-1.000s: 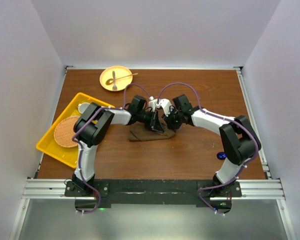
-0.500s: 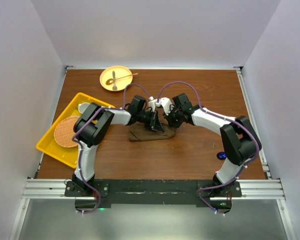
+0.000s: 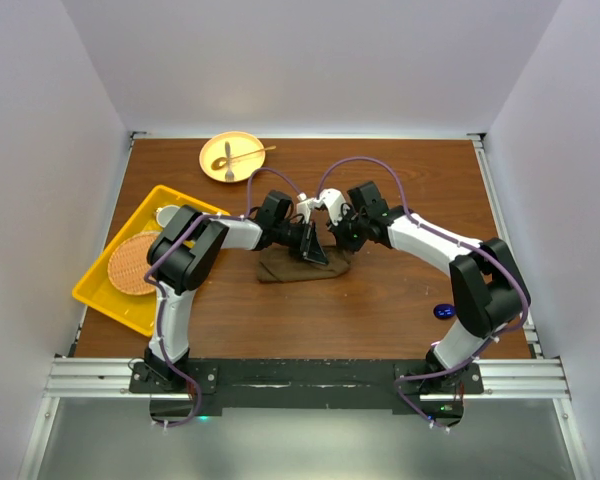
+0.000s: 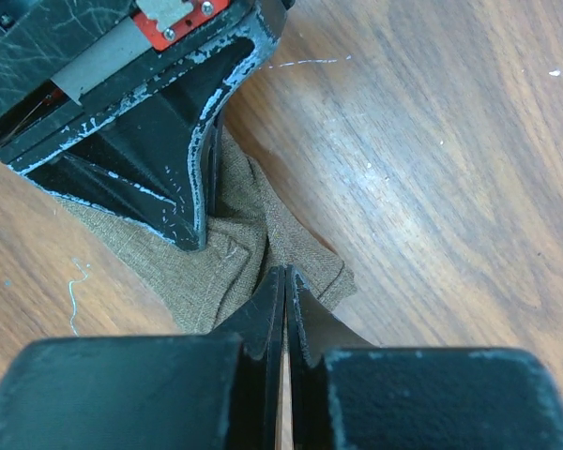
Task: Fold the napkin into a case and place the utensils inside
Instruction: Stuff the top corner of the smaller-rectangle-folded napkin into the folded napkin.
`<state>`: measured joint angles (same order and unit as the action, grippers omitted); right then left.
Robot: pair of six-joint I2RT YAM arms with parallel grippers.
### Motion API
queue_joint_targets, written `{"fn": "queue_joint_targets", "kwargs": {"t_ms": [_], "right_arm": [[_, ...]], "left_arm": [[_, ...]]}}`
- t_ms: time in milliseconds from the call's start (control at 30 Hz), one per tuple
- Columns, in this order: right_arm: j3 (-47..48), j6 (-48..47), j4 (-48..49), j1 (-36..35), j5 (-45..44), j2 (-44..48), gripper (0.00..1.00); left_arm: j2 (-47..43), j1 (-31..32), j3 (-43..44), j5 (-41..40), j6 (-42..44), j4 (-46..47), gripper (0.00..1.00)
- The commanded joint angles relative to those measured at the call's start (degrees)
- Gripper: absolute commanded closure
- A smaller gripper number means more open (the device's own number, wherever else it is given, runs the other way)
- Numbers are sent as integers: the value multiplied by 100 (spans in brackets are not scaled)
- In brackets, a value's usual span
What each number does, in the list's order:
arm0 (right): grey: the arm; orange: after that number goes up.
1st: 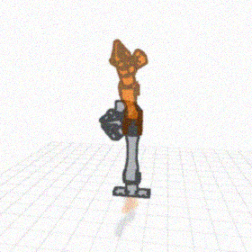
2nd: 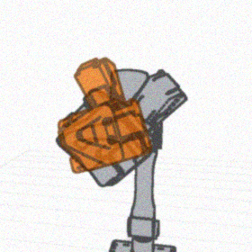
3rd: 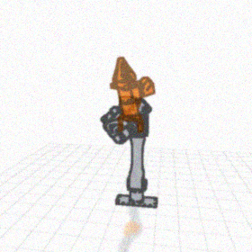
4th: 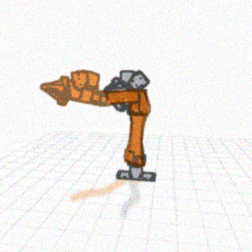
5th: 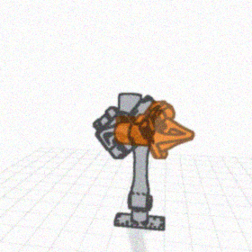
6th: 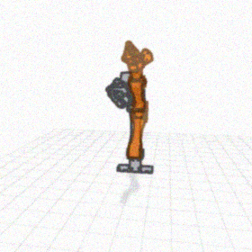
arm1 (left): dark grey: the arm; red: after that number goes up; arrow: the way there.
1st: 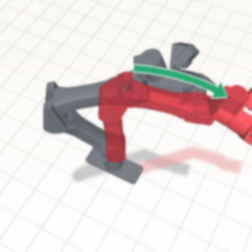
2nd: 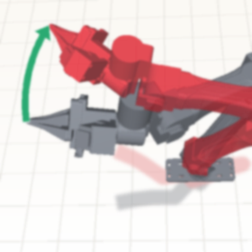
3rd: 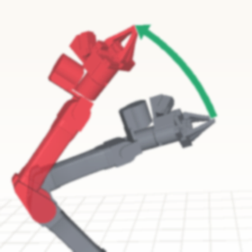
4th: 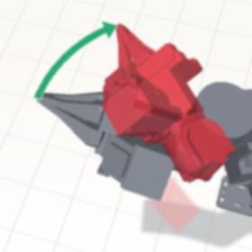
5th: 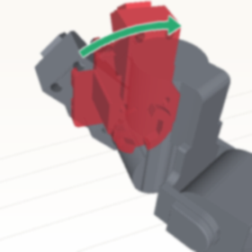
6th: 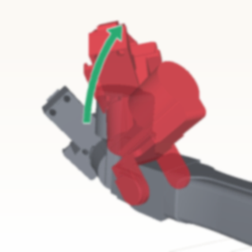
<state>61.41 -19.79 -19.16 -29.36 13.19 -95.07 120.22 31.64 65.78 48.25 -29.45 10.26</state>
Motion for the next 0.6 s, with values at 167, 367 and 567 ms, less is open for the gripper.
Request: {"fn": "queue_joint_targets", "kwargs": {"t_ms": [167,367,567], "right_arm": [[12,-51,70,-25,307,102,100],[21,-77,44,-25,333,94,100],[64,-51,61,-25,298,102,100]], "left_arm": [[-43,88,436,106,-350,99,100],[-8,167,629,115,-465,178,100],[343,124,840,-130,-158,-393,100]]}}
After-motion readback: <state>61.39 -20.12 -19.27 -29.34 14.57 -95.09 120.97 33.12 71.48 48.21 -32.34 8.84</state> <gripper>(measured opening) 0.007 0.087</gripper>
